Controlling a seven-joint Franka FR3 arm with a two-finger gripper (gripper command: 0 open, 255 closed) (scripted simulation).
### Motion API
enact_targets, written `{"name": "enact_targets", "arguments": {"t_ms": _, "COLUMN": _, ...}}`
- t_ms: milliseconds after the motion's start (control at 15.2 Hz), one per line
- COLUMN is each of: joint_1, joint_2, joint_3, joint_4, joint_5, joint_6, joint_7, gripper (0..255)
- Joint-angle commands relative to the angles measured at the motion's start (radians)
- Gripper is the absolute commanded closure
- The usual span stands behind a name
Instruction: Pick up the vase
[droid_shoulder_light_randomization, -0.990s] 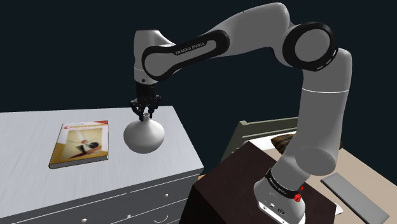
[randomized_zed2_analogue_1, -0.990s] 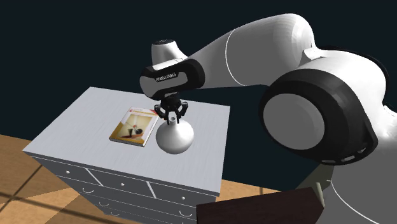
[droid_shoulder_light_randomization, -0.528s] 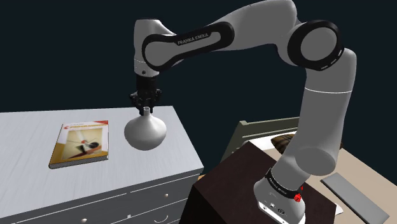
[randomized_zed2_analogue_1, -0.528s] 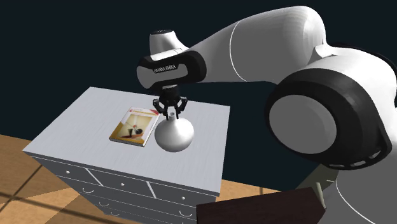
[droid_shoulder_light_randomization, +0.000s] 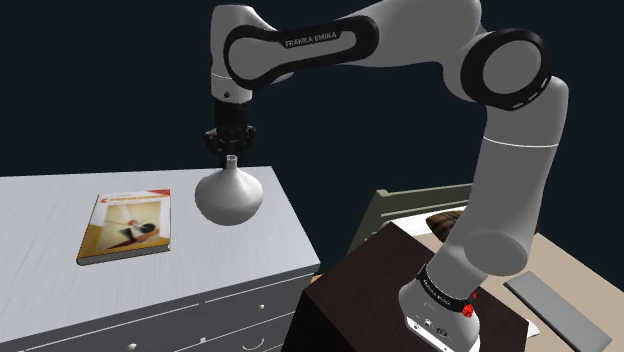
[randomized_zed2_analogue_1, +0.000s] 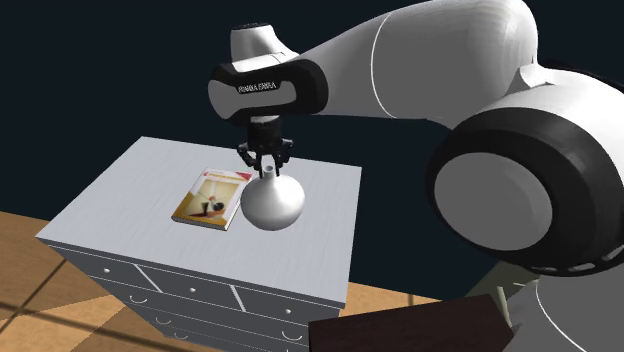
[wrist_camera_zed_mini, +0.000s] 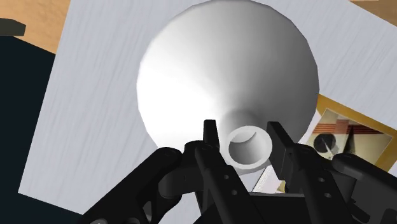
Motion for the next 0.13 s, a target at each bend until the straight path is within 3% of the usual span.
{"name": "enact_targets", "arguments": {"t_ms": 0, "joint_1": 0.000, "joint_2": -0.003, "joint_3": 0.001, "joint_4": 0.014, "joint_5": 0.001, "joint_6": -0.017, "joint_7": 0.000, "gripper": 255}}
{"name": "enact_targets", "arguments": {"t_ms": 66, "joint_1": 0.000, "joint_2": -0.003, "joint_3": 0.001, "joint_4": 0.015, "joint_5": 0.001, "joint_6": -0.017, "joint_7": 0.000, "gripper": 255}}
